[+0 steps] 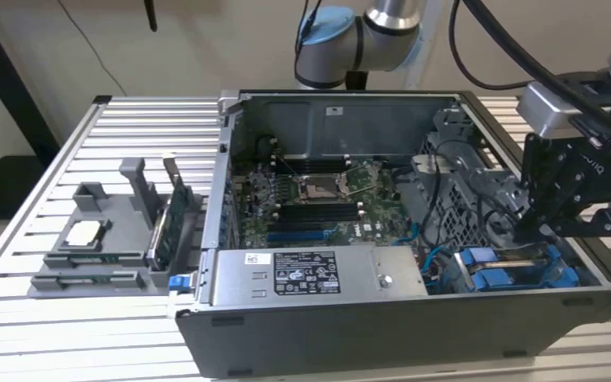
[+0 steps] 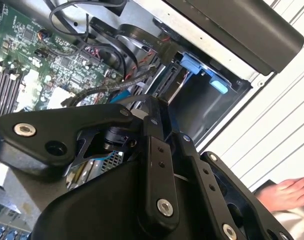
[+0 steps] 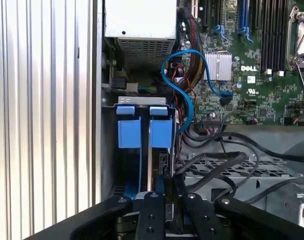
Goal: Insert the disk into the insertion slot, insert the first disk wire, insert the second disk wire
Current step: 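Insert the first disk wire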
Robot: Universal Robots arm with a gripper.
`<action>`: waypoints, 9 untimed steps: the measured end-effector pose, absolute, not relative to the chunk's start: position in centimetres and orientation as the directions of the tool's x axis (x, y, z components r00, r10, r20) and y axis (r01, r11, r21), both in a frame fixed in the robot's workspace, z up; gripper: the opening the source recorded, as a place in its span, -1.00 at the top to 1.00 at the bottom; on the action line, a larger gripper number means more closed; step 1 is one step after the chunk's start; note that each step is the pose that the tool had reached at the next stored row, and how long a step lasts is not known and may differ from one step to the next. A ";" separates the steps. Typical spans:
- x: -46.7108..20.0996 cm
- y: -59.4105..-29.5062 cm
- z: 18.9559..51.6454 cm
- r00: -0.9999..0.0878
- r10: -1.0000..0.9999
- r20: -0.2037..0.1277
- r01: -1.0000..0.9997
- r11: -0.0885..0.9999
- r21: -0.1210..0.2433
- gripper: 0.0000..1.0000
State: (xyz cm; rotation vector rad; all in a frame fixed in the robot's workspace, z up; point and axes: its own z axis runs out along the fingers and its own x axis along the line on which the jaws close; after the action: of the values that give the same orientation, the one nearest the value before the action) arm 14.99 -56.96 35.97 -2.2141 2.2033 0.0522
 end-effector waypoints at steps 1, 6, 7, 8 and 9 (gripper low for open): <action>15.0 -57.0 35.9 0.005 -0.999 -0.036 -1.000 -0.005 0.010 0.62; 15.1 -57.0 35.1 0.005 -0.999 -0.036 -1.000 -0.005 0.005 0.62; 15.2 -57.0 35.0 0.005 -0.999 -0.036 -1.000 -0.005 0.005 0.62; 15.3 -57.0 34.9 0.005 -0.999 -0.035 -1.000 -0.005 0.004 0.62; 15.4 -57.0 34.8 0.005 -0.999 -0.035 -1.000 -0.005 0.003 0.62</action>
State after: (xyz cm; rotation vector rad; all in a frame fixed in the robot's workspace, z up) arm 15.37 -56.97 34.81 -2.2111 2.2002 0.0422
